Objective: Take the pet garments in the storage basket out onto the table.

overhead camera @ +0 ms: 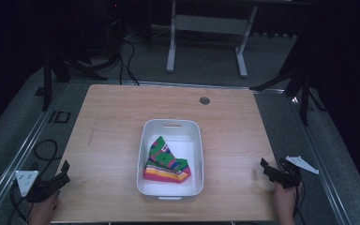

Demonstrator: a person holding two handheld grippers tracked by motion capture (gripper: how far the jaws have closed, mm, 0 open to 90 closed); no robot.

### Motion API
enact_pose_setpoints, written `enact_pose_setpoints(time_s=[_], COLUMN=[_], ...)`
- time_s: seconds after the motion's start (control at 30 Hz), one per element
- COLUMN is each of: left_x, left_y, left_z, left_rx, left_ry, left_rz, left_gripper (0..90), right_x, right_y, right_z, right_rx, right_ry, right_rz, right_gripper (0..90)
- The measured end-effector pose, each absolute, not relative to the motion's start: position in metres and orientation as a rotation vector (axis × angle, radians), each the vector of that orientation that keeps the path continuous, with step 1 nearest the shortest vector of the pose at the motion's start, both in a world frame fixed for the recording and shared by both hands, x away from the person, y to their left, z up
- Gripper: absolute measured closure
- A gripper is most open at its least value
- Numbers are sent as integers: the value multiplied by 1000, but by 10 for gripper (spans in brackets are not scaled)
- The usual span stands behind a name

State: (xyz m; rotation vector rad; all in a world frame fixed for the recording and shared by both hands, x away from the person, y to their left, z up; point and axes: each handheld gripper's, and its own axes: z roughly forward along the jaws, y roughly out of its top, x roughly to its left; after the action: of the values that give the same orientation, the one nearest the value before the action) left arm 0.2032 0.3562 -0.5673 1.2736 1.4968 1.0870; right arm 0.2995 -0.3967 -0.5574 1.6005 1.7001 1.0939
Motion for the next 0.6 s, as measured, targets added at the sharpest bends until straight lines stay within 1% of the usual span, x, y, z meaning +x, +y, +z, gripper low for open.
enact_pose_setpoints(time_s=[0.3, 0.6], left_x=[204, 204], left_y=[356, 357], left_z=[-567, -567], left_rx=[1276, 1271], left_ry=[1504, 1503], left_rz=[1083, 1082], left_gripper=[10, 9], right_x=[303, 306], right_y=[-400, -406], right_z=[-558, -559], right_rx=[1633, 1606], right_ry=[1719, 1866], right_rz=[1000, 1047], right_gripper=[137, 135])
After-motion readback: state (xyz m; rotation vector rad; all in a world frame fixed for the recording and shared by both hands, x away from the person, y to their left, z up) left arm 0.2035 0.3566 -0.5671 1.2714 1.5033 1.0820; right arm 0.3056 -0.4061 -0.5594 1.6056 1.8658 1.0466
